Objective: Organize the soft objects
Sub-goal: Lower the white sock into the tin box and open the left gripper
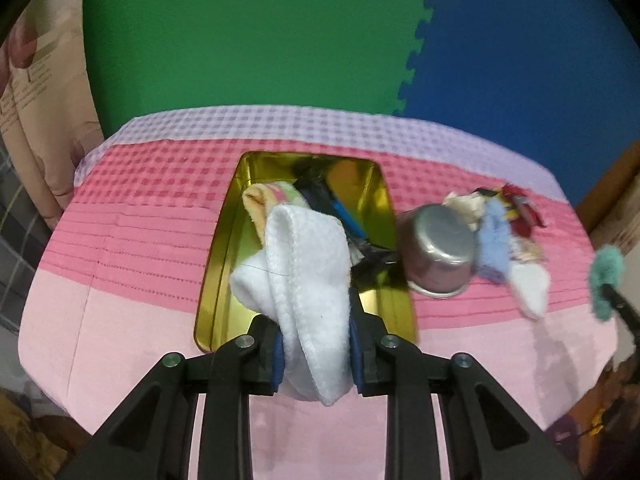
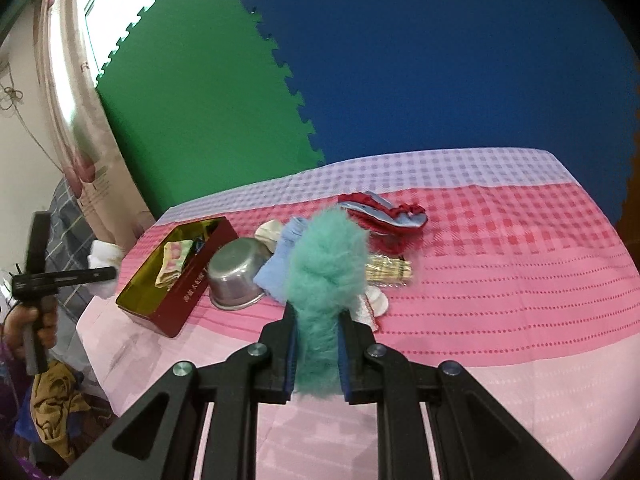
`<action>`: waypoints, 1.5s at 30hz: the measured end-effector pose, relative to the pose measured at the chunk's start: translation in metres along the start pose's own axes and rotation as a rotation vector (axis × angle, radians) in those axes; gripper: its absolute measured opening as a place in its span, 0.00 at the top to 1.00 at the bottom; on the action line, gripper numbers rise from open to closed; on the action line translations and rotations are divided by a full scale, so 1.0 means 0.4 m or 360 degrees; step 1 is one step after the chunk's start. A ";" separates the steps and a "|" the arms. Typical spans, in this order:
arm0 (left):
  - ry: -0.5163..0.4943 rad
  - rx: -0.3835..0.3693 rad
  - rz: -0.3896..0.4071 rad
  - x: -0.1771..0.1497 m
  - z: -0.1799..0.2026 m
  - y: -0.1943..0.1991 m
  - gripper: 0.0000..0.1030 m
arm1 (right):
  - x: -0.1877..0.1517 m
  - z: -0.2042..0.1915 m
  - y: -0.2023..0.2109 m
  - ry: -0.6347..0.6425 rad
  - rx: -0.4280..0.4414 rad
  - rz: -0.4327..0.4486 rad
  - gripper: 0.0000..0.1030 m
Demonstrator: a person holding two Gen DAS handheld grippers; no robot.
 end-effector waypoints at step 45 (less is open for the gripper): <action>-0.0150 0.0324 -0.0039 -0.011 -0.039 -0.093 0.23 | 0.022 -0.060 0.000 0.0101 0.0066 -0.0028 0.84</action>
Point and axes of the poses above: each gripper's, at about its wrist camera, not at the fingertips, and y roughly against the way its jaws point, z to its right, x to its top, the point moved 1 cm from there along -y, roughly the way its jaws point, and after that the axes turned 9 degrees about -x, right-handed, at the moved point
